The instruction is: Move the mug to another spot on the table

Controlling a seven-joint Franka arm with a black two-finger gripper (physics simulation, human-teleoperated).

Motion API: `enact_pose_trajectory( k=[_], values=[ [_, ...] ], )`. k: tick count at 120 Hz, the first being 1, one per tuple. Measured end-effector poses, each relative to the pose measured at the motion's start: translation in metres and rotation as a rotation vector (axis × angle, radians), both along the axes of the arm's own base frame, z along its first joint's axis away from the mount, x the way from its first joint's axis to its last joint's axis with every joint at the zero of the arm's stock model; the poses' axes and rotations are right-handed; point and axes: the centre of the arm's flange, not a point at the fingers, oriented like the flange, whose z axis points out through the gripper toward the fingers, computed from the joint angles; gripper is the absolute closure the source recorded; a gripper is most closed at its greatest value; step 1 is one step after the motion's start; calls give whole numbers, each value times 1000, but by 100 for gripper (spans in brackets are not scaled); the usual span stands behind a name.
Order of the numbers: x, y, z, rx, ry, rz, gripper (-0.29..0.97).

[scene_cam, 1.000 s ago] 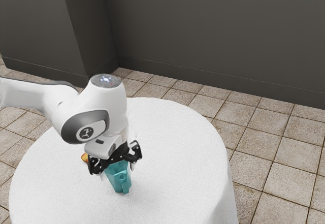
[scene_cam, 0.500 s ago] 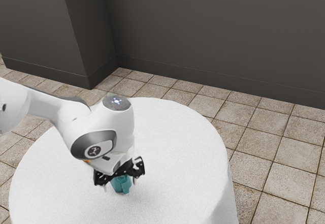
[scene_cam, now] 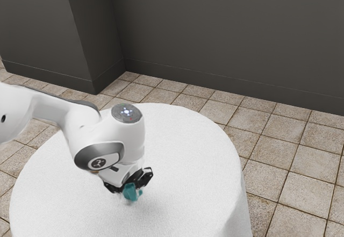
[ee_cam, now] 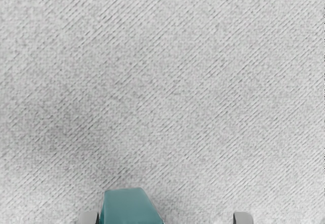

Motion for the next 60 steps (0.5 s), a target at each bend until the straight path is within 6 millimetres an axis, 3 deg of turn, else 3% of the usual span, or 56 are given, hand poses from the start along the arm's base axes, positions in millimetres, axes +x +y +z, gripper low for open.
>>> enact_pose_trajectory(
  k=[26,60],
  values=[
    [5,-1,26,73,-110,-34,57],
    [36,0,52,106,-217,-21,71]
  ],
)
